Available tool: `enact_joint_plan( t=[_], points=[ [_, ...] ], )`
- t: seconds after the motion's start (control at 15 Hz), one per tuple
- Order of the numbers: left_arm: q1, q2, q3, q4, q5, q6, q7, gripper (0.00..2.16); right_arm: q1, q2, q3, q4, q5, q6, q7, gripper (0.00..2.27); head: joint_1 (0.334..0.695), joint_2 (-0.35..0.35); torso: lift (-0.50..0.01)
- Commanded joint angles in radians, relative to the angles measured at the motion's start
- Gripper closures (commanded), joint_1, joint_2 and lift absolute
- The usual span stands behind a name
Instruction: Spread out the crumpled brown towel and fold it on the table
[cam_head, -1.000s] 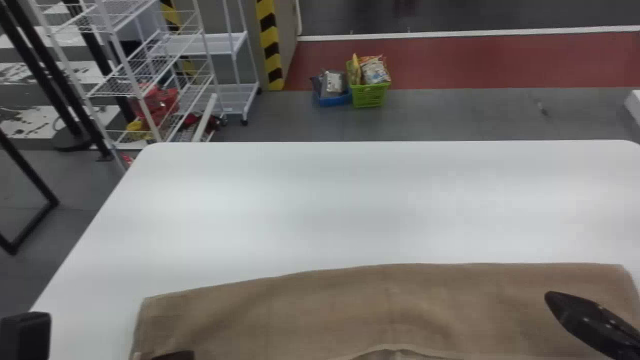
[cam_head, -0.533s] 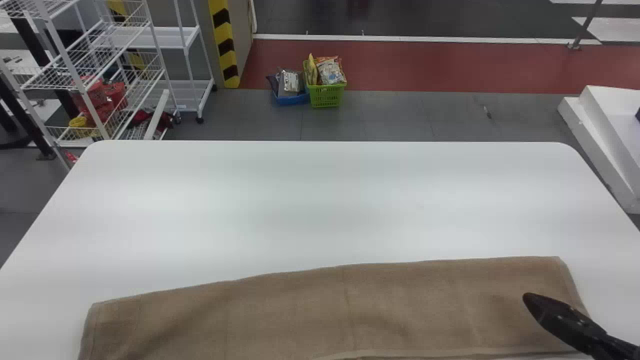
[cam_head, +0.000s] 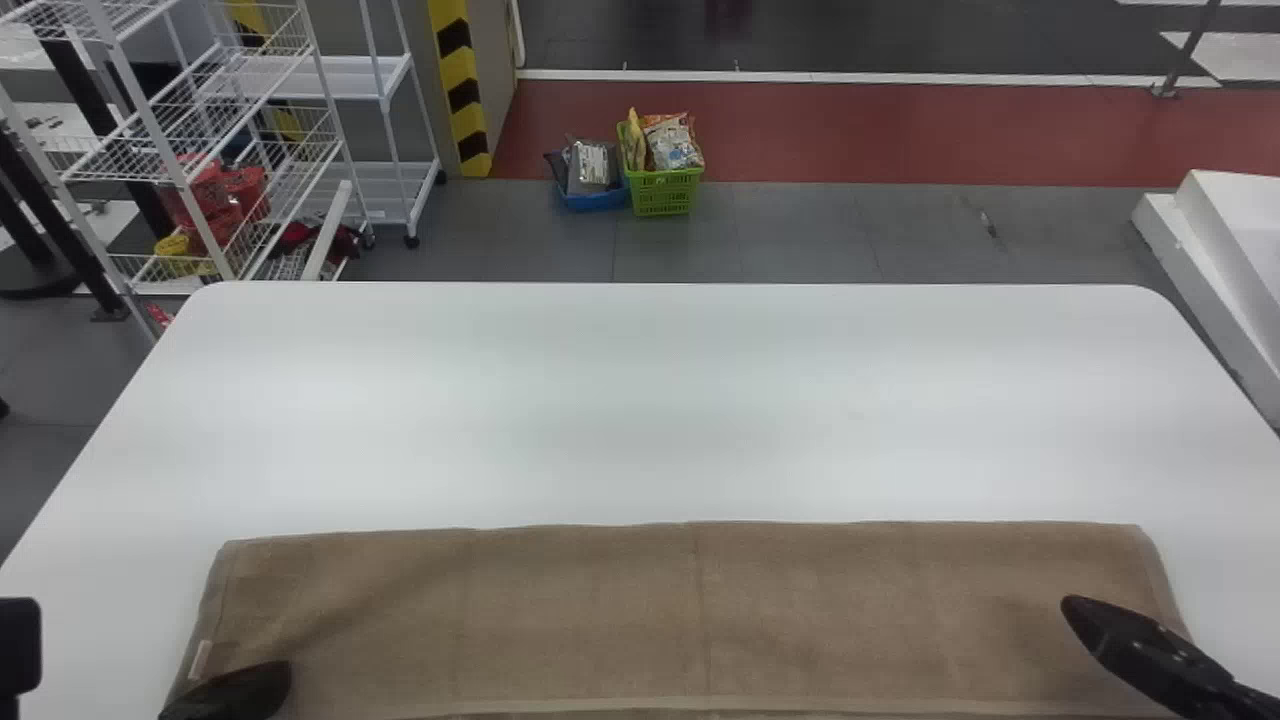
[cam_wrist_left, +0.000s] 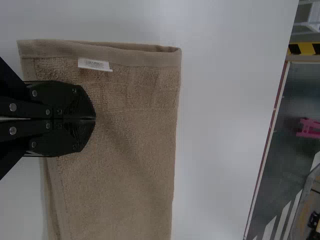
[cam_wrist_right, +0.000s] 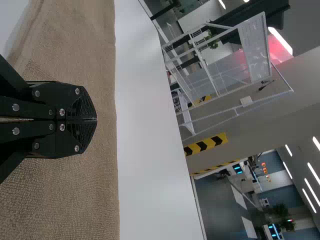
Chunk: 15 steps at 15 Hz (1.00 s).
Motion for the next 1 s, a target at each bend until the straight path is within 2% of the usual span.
enact_joint_plan(
  t=[0.0, 0.53, 0.67, 0.73, 0.8, 0.87, 0.93],
  points=[
    [-0.018, -0.004, 0.002, 0.017, 0.01, -0.016, -0.003, 1.7, 0.013, 0.003, -0.001, -0.019, 0.001, 0.02, 0.0, 1.52, 0.695, 0.034, -0.127],
    [0.028, -0.004, 0.153, -0.029, 0.21, -0.044, -0.006, 1.69, 0.015, 0.0, -0.078, 0.013, -0.009, 0.008, 0.0, 1.52, 0.695, -0.001, -0.127],
    [0.028, -0.004, 0.199, -0.034, 0.253, -0.025, 0.0, 1.36, 0.016, 0.001, -0.096, 0.01, -0.026, 0.005, 0.0, 1.48, 0.695, 0.016, -0.127],
    [0.029, -0.004, 0.218, -0.035, 0.271, -0.016, 0.006, 0.77, 0.016, 0.003, -0.107, 0.01, -0.04, 0.002, 0.002, 1.11, 0.695, 0.022, -0.127],
    [0.031, -0.004, 0.242, -0.035, 0.291, -0.004, 0.011, 0.23, 0.016, 0.003, -0.115, 0.007, -0.046, -0.005, 0.003, 0.62, 0.695, 0.028, -0.127],
    [0.037, -0.004, 0.261, -0.035, 0.308, -0.001, 0.015, 0.09, 0.016, 0.005, -0.122, 0.003, -0.057, -0.017, 0.005, 0.31, 0.695, 0.038, -0.127],
    [0.044, -0.004, 0.265, -0.034, 0.313, -0.001, 0.015, 0.1, 0.016, 0.007, -0.128, -0.002, -0.059, -0.038, 0.003, 0.22, 0.695, 0.043, -0.127]
  ],
)
